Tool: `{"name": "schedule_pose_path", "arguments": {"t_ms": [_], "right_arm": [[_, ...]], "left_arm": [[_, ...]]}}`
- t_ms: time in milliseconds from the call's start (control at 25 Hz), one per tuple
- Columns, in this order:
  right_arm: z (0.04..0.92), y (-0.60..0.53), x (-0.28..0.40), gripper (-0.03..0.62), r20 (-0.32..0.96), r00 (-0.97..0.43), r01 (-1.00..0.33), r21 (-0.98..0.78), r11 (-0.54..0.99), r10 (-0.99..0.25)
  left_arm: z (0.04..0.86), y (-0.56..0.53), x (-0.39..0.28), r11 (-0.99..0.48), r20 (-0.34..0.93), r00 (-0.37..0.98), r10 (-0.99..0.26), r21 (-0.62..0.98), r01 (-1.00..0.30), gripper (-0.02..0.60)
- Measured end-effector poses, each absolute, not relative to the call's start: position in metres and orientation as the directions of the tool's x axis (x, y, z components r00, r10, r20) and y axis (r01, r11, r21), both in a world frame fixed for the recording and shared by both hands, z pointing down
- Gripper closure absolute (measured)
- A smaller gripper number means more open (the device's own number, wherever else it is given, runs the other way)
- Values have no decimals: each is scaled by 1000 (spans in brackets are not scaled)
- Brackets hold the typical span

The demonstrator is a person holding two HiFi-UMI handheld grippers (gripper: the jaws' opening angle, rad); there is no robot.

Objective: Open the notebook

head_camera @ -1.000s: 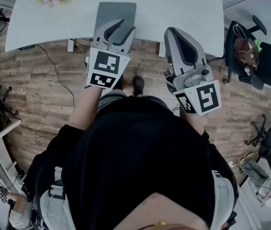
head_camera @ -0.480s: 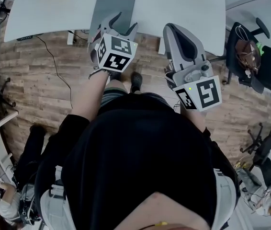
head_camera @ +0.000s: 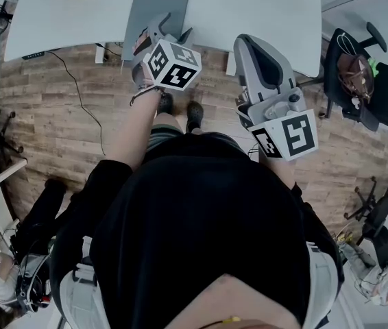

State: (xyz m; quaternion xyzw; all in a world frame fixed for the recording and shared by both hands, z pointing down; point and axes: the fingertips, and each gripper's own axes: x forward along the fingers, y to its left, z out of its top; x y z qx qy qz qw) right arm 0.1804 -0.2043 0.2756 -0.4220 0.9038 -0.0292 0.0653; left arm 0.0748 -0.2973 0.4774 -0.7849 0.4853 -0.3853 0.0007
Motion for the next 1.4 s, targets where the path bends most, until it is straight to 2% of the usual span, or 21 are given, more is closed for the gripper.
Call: {"name": "schedule_pose_path", "arguments": {"t_ms": [400,720,840,920,1160,1320,1400], "right_arm": [[276,-203,191,591,-101,-631,-760,-118,639,-769],[278,-200,191,589,-105,-641,-750,-129,649,-761],[276,-201,195,591,-111,-635,-754,-129,645,-765],[275,-201,196,589,-114,-631,-756,-127,642,-767],[274,-202,197,589,-120,-632,-756,-123,643,-766],[272,-202,198,589,-120,-631,-758,-118,642,-767],[272,-203,202,589,-119,-627,-761,-120,638,-770]], "left_arm": [[490,-305,69,-476,618,110,-778,-467,-745,308],[494,-309,68,-432,629,93,-772,-411,-803,329],[498,-309,66,-427,650,121,-751,-337,-839,338],[500,-308,67,-434,664,148,-733,-289,-853,380],[502,-310,68,-443,701,163,-694,-238,-864,395],[499,-307,73,-473,719,199,-666,-201,-858,487],[498,-307,75,-479,726,205,-656,-191,-857,496]]}}
